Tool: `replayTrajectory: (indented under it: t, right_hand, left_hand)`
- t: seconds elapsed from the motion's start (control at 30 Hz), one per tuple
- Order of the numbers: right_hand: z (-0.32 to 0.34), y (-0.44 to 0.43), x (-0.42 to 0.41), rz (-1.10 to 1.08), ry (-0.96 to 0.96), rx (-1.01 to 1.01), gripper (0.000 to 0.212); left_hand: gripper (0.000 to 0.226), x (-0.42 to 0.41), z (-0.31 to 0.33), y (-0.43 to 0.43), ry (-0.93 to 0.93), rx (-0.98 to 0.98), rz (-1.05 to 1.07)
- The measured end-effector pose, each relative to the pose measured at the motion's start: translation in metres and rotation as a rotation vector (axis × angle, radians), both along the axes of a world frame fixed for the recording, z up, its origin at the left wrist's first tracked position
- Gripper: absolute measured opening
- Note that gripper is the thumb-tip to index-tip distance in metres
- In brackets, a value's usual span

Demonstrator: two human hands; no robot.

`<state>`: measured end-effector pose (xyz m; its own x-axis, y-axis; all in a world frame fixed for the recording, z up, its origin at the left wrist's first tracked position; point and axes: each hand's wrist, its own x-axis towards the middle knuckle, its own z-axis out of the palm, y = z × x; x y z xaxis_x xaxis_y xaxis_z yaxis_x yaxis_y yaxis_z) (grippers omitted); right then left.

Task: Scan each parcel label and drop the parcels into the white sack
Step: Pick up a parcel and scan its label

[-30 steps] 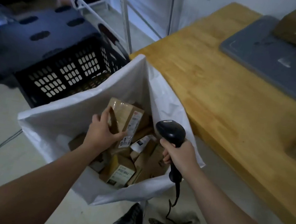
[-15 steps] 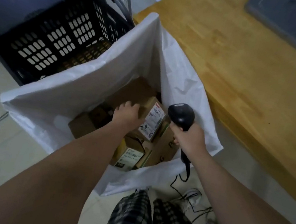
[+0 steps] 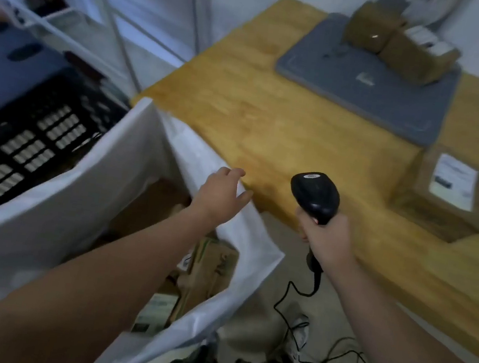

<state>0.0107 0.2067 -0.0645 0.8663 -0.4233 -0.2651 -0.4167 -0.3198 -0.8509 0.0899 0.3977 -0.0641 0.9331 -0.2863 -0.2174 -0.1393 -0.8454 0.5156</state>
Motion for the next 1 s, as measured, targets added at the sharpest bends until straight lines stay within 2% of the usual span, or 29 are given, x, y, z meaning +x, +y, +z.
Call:
replayTrajectory:
  t: [0.27,0.47,0.6,0.67,0.77,0.83,0.93,1.0]
  right_hand:
    - [0.051,-0.161,-0.007,-0.278,-0.106,0.018,0.024]
    - [0.06,-0.262,0.001,-0.446,-0.008,0.212,0.019]
    - [0.052,-0.294,0.008,-0.443,0.05,0.391,0.021]
    - [0.046,-0.302,0.011,-0.42,0.062,0.459,0.027]
    - [0.042,-0.311,0.012,-0.35,0.081,0.469,0.017]
    - [0.039,-0.318,0.01,-0.289,0.094,0.447,0.009]
    - [0.033,-0.326,0.007,-0.165,0.131,0.364,0.002]
    - [0.029,-0.329,0.007,-0.122,0.133,0.319,0.002]
  left_hand:
    - [0.053,0.026,0.033,-0.179,0.006,-0.137,-0.19]
    - [0.066,0.034,0.03,-0.301,0.275,-0.225,-0.141]
    - [0.077,0.039,0.019,-0.347,0.485,-0.343,-0.034]
    - [0.067,0.042,0.015,-0.356,0.484,-0.377,-0.009]
    - [0.053,0.048,0.006,-0.355,0.46,-0.253,-0.067]
    - [0.062,0.051,0.002,-0.348,0.517,-0.233,-0.019]
    - [0.092,0.067,-0.009,-0.337,0.416,-0.265,0.129]
    - [0.1,0.077,-0.012,-0.333,0.431,-0.35,0.155]
